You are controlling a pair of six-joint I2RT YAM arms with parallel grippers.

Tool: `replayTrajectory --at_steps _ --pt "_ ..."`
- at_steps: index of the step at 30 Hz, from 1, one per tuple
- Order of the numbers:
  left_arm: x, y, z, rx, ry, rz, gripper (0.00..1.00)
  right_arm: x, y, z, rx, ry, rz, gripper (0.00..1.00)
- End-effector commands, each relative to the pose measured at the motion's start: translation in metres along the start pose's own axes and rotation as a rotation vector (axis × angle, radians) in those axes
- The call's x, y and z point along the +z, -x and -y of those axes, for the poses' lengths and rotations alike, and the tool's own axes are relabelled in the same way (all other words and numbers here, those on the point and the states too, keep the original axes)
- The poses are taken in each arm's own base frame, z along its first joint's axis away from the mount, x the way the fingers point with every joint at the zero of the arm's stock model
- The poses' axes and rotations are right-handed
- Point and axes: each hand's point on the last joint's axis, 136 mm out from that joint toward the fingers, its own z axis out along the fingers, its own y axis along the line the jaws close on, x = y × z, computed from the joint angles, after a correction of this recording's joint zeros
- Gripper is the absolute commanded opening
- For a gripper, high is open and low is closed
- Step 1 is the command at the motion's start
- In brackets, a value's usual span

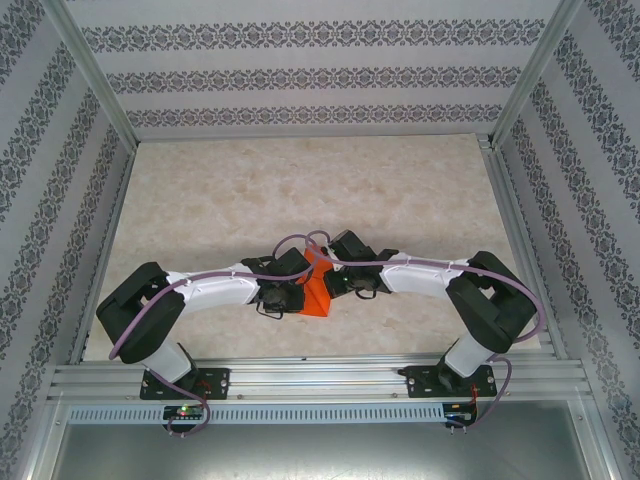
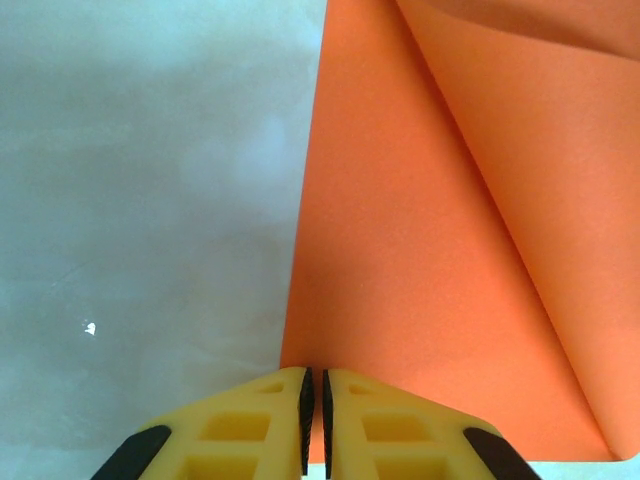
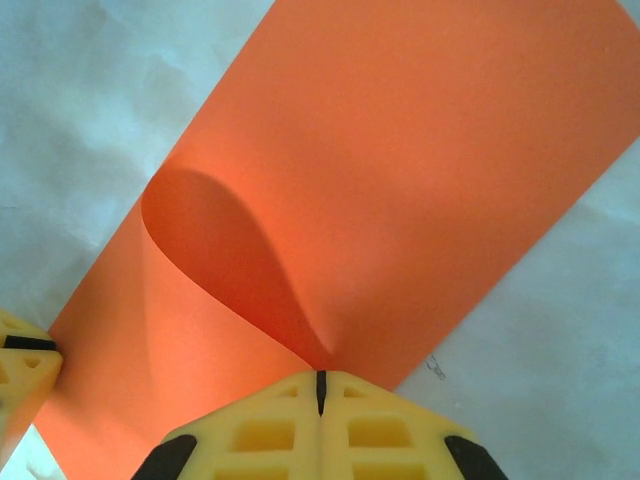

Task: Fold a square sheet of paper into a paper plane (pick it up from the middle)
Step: Fold the triangle a second time at the center of the table.

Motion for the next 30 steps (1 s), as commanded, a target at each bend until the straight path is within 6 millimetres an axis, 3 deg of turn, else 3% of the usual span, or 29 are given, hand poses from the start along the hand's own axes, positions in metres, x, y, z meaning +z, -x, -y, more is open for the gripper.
replayTrajectory --at_steps 1,22,26,30 --pt "0.004 -0.016 -0.017 0.03 0.08 -0.055 0.16 0.004 -0.007 0.009 0.016 -0.04 -0.022 0.05" --pt "0.002 -0.014 -0.015 0.026 0.067 -0.047 0.17 0.012 -0.009 0.008 0.023 -0.046 -0.038 0.05" --pt "-0.006 -0.01 -0.011 0.014 0.044 -0.02 0.18 0.013 -0.011 0.009 0.023 -0.054 -0.05 0.05" --pt "-0.025 0.002 -0.002 -0.023 -0.014 0.041 0.21 0.013 -0.011 0.009 0.02 -0.053 -0.05 0.05"
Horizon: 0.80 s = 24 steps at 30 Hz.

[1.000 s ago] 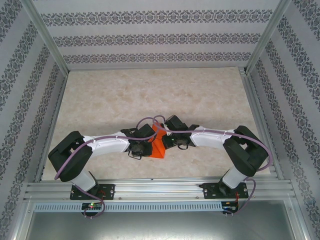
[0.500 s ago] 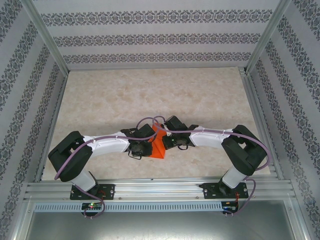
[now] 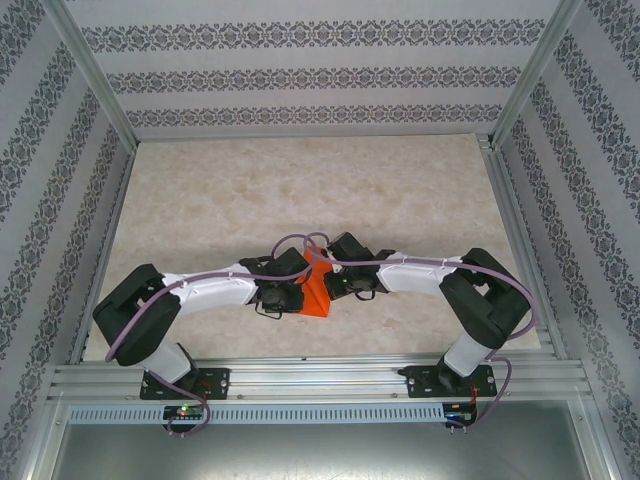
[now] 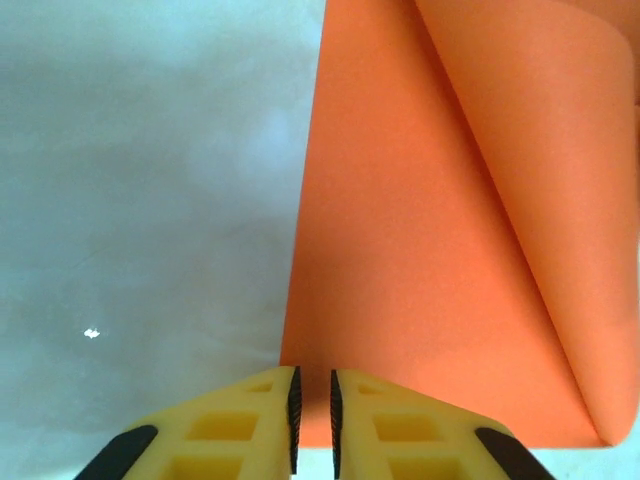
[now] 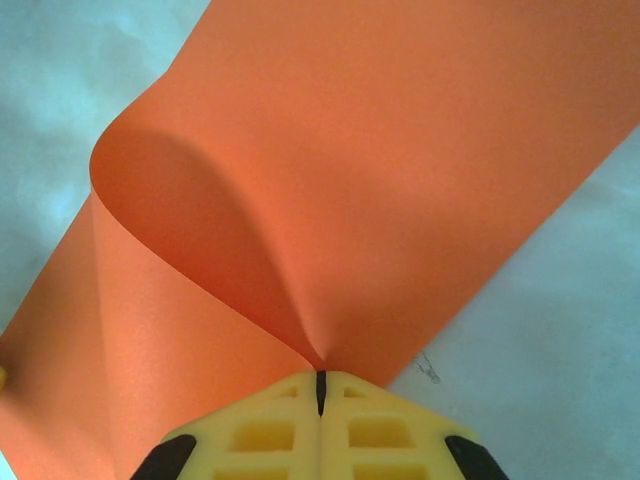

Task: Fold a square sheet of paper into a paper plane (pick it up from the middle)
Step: Fold the triangle a second time at the center of the table.

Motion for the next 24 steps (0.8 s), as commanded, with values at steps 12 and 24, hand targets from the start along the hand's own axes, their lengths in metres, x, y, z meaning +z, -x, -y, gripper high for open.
replayTrajectory --at_steps 12,24 --pt "-0.061 0.066 0.032 -0.303 -0.527 0.173 0.03 0.01 -0.004 0.005 0.012 -0.034 -0.028 0.05" --pt "-0.042 0.08 0.059 -0.298 -0.629 0.118 0.0 0.01 -0.004 0.005 0.009 -0.035 -0.032 0.05"
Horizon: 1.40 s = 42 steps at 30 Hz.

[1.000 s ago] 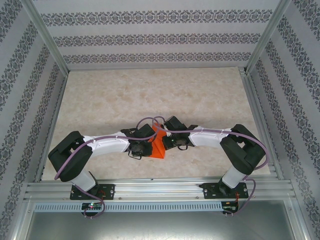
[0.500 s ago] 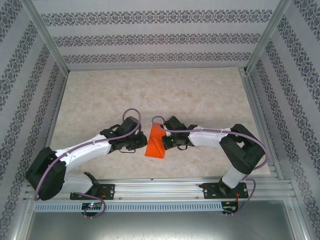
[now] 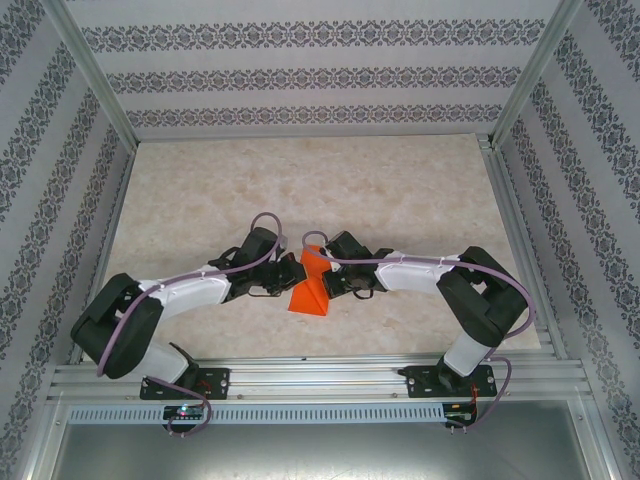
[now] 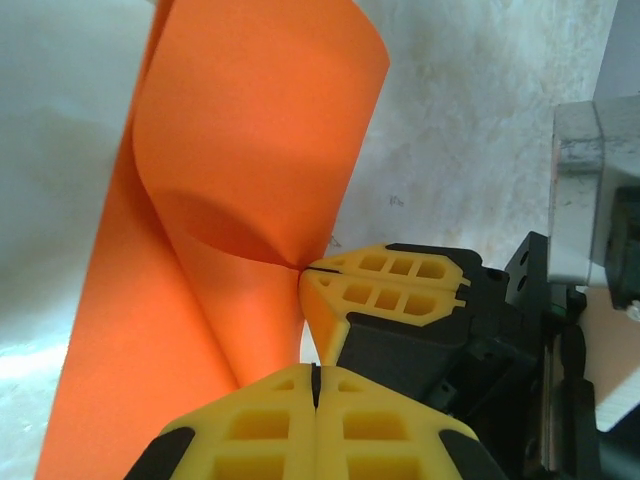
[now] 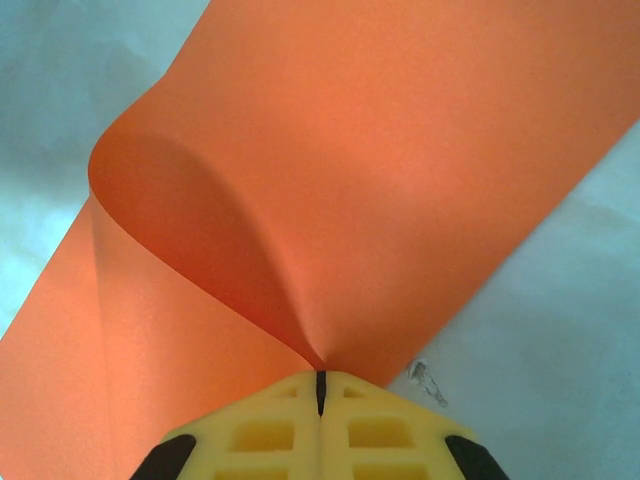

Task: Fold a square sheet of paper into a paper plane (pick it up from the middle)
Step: Fold the triangle a second time at the center of the table.

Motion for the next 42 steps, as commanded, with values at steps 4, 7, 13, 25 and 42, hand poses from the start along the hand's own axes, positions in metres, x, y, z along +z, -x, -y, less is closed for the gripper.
replayTrajectory --at_steps 4,7,13,25,42 --pt "0.011 0.01 0.026 0.004 -0.105 -0.016 0.0 0.007 -0.009 0.007 0.01 -0.038 -0.038 0.05" --pt "0.018 0.009 0.026 0.004 -0.109 -0.031 0.0 0.007 -0.009 0.007 0.01 -0.04 -0.039 0.05" --pt "0.03 0.006 0.009 -0.01 -0.061 -0.051 0.0 0.007 -0.009 0.006 0.01 -0.041 -0.039 0.05" --pt "0.046 -0.005 -0.051 -0.04 0.106 -0.066 0.0 0.009 -0.011 0.008 0.013 -0.051 -0.052 0.05" --pt "0.04 -0.017 -0.073 -0.031 0.157 -0.068 0.0 -0.077 0.034 -0.017 0.151 0.044 0.172 0.36"
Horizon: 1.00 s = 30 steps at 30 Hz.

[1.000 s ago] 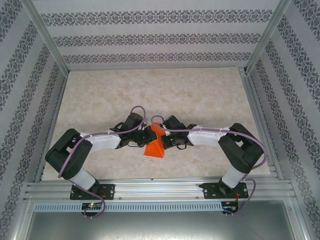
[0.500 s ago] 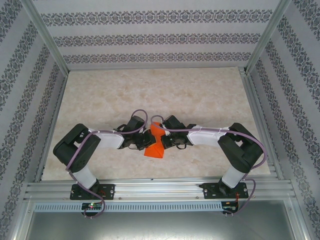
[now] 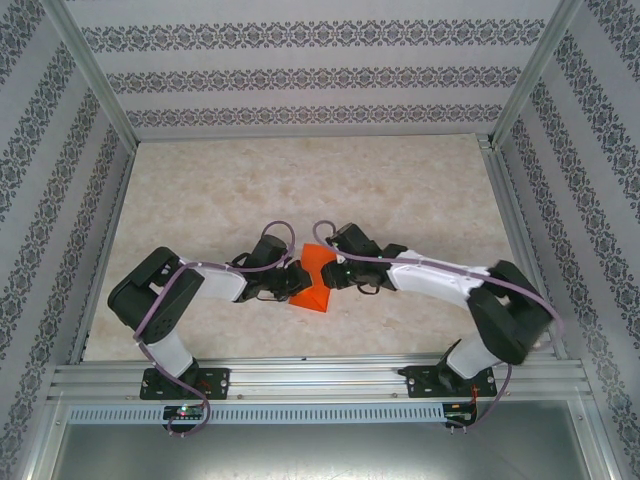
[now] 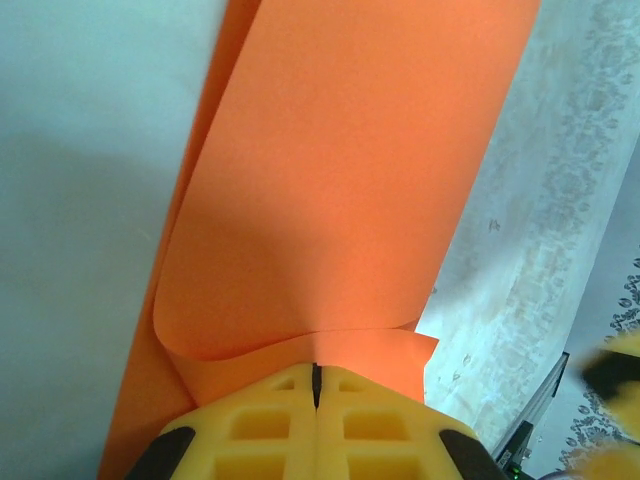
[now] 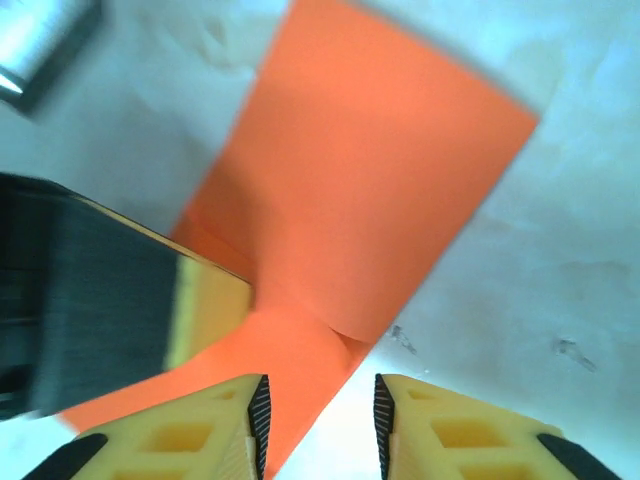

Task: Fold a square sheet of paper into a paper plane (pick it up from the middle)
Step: Fold the triangle a second time at the center of the table.

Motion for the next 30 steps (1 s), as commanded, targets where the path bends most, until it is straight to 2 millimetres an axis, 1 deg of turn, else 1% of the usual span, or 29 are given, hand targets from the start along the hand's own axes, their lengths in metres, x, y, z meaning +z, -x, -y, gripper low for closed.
replayTrajectory --at_steps 1,3,5,7,10,13,18,23,26,30 --pt "-0.005 -0.012 -0.036 -0.007 0.137 -0.018 0.0 -0.023 0.006 -0.016 0.1 0.086 0.058 0.35" --pt "-0.006 -0.011 -0.035 0.0 0.139 -0.015 0.0 -0.024 0.0 -0.036 0.145 0.201 0.062 0.28" --pt "-0.006 -0.011 -0.034 0.005 0.137 -0.013 0.0 -0.021 -0.007 -0.054 0.174 0.278 0.046 0.21" --pt "-0.006 -0.01 -0.032 0.008 0.132 -0.015 0.0 -0.015 -0.015 -0.064 0.205 0.301 0.023 0.15" --pt "-0.005 -0.011 -0.033 0.007 0.131 -0.017 0.0 0.0 -0.027 -0.072 0.24 0.305 -0.025 0.1" --pt "-0.005 -0.01 -0.032 0.008 0.128 -0.017 0.0 0.015 -0.038 -0.074 0.263 0.297 -0.079 0.08" --pt "-0.004 -0.011 -0.032 0.008 0.126 -0.025 0.0 0.033 -0.046 -0.06 0.315 0.245 -0.116 0.07" --pt "-0.004 -0.012 -0.031 0.013 0.122 -0.029 0.0 0.041 -0.048 -0.059 0.322 0.226 -0.149 0.07" --pt "-0.004 -0.012 -0.031 0.012 0.122 -0.03 0.0 0.045 -0.052 -0.051 0.332 0.197 -0.164 0.07" --pt "-0.004 -0.013 -0.032 0.013 0.125 -0.033 0.0 0.049 -0.057 -0.048 0.353 0.196 -0.185 0.07"
